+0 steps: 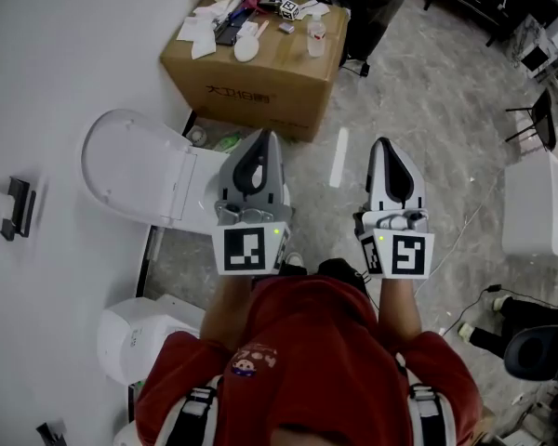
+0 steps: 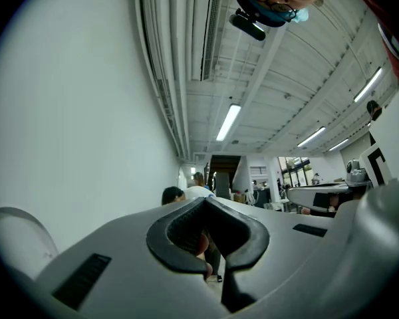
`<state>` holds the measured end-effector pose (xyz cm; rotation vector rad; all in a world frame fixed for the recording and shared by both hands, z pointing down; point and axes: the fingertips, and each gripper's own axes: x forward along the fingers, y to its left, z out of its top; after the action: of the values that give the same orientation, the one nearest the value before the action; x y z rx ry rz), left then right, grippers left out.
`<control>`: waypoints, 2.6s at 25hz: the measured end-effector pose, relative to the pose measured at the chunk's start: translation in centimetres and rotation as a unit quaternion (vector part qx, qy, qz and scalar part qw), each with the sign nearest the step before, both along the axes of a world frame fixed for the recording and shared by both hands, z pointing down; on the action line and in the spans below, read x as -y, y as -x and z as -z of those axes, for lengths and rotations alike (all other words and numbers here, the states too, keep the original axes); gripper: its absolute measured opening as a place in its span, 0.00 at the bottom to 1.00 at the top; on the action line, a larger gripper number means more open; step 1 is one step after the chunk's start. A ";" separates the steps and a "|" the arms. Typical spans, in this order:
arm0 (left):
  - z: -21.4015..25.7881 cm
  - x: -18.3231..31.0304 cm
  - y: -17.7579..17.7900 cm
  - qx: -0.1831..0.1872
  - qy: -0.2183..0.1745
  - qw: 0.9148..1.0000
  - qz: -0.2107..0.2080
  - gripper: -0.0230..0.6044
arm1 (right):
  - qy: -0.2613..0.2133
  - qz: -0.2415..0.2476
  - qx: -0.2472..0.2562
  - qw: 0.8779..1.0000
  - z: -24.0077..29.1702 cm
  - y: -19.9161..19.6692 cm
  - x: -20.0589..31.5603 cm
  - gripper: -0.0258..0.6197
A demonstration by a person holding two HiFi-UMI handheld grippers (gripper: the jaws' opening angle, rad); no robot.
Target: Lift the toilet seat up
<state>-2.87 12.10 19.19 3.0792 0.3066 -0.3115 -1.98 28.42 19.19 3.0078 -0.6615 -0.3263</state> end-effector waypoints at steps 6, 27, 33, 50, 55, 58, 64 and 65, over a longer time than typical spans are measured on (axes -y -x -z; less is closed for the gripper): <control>0.0 2.5 -0.5 0.000 -0.001 1.000 0.026 0.05 | -0.002 0.026 -0.001 1.000 0.0 -1.5 2.4 0.06; -1.2 6.4 -6.3 0.015 -0.032 0.985 0.167 0.05 | -0.019 0.166 0.022 0.986 -2.2 -12.2 7.4 0.06; -1.2 5.7 -10.1 0.023 -0.024 0.977 0.208 0.05 | -0.022 0.209 0.029 0.977 -2.3 -17.4 7.6 0.06; -0.6 2.6 -17.5 0.038 -0.047 0.951 0.305 0.05 | -0.050 0.305 0.045 0.950 -2.4 -27.5 6.5 0.06; -0.6 1.5 -18.6 0.045 -0.055 0.942 0.327 0.05 | -0.059 0.326 0.055 0.942 -2.9 -29.4 5.9 0.06; -0.6 1.3 -18.6 0.044 -0.057 0.936 0.345 0.05 | -0.064 0.339 0.061 0.937 -3.2 -30.0 5.9 0.06; -1.1 1.9 -17.5 0.051 -0.062 0.922 0.379 0.05 | -0.068 0.370 0.070 0.924 -4.0 -29.8 7.6 0.06; -1.2 2.3 -17.1 0.051 -0.060 0.919 0.386 0.05 | -0.067 0.376 0.070 0.922 -4.0 -29.6 8.1 0.06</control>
<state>14.22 9.82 20.35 3.1569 -0.9461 -0.1389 27.59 20.34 23.22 2.7632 -1.8674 -0.1749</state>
